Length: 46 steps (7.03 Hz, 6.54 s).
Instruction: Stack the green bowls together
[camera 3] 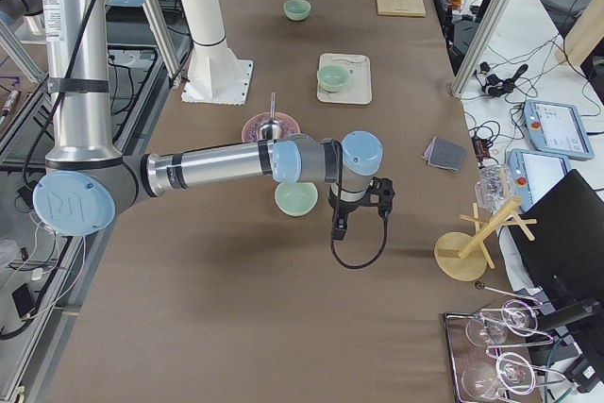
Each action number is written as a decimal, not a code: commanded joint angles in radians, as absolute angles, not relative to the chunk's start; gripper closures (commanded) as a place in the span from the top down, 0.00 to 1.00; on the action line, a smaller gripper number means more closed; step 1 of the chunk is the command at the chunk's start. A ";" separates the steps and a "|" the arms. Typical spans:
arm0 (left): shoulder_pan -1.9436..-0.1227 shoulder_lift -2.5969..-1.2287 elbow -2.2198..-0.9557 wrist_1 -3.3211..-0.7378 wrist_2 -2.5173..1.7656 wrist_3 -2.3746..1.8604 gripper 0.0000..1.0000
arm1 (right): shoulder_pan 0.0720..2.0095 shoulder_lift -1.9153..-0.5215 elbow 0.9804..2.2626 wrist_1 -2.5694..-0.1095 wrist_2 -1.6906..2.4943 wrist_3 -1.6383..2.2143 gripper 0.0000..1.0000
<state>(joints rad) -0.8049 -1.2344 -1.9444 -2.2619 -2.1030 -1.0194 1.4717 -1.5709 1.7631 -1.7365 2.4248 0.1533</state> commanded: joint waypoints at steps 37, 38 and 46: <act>-0.913 -2.131 -1.983 -1.270 -2.269 -1.204 0.00 | 0.986 -1.750 1.724 -1.085 2.246 0.693 0.94; -0.913 -2.131 -1.983 -1.270 -2.269 -1.204 0.00 | 0.986 -1.770 1.732 -1.085 2.246 0.686 0.87; -0.913 -2.128 -1.985 -1.270 -2.267 -1.203 0.00 | 0.985 -1.856 1.796 -1.035 2.258 0.680 0.18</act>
<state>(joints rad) -0.9127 -2.1279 -1.9867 -1.2702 -2.2674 -1.2034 0.9853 -1.8400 1.7723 -1.0360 2.2568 0.6801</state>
